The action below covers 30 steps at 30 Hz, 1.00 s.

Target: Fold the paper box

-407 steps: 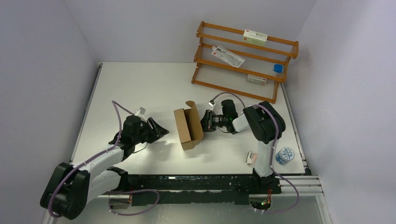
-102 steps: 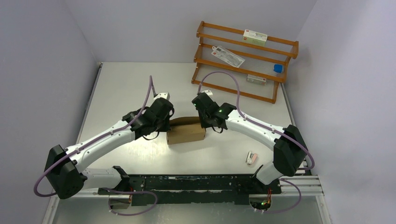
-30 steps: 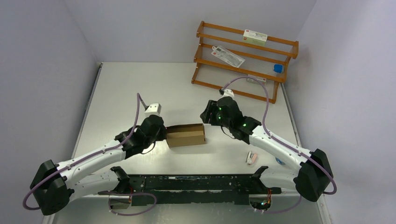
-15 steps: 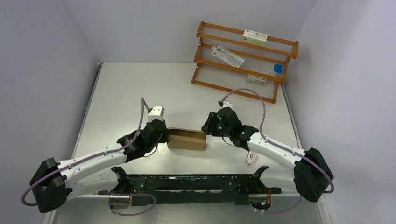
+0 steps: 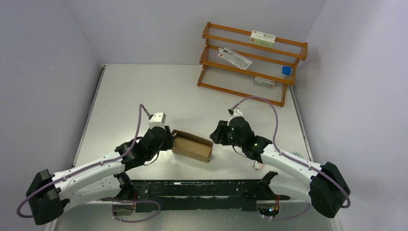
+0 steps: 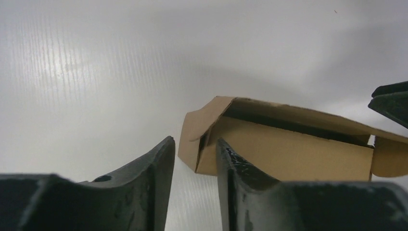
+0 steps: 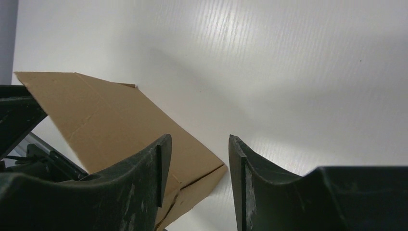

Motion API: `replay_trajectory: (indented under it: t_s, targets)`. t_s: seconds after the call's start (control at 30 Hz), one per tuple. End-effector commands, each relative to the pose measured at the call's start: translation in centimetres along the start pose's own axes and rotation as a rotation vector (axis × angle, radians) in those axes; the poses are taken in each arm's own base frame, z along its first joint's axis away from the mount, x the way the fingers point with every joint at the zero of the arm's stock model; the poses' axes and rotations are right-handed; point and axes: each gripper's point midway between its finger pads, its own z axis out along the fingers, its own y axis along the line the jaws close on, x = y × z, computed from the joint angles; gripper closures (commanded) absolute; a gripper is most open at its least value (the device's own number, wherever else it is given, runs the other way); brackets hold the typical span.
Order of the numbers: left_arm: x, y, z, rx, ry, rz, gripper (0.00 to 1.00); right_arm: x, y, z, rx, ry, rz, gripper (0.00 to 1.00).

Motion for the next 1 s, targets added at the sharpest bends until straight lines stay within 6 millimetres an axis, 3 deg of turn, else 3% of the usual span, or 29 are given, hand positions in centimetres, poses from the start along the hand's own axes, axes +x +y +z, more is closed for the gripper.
replay_trajectory:
  t_s: [0.0,0.13,0.33,0.57,0.8,0.97]
  targets:
    - [0.1,0.8,-1.6,-0.013,0.009,-0.042,0.55,-3.1,1.2,-0.7,-0.023,-0.100,-0.058,0.49]
    - [0.2,1.4,-2.9,-0.018,0.022,-0.099,0.51,-4.7,1.9,-0.9,-0.032,-0.137,-0.109,0.48]
    - [1.3,0.9,-3.8,0.034,0.075,-0.141,0.51,-4.6,3.5,-0.4,-0.098,-0.099,-0.152,0.48]
    - [-2.7,0.7,-4.3,-0.010,0.002,0.020,0.40,-4.9,4.4,-1.0,-0.133,-0.081,-0.209,0.46]
    - [-1.7,0.5,-3.4,-0.032,0.090,0.130,0.39,-5.7,3.7,-3.1,-0.061,-0.056,-0.246,0.42]
    - [-3.9,-0.3,-3.3,-0.027,0.098,0.206,0.40,-4.3,2.9,-5.1,-0.019,0.046,-0.260,0.42]
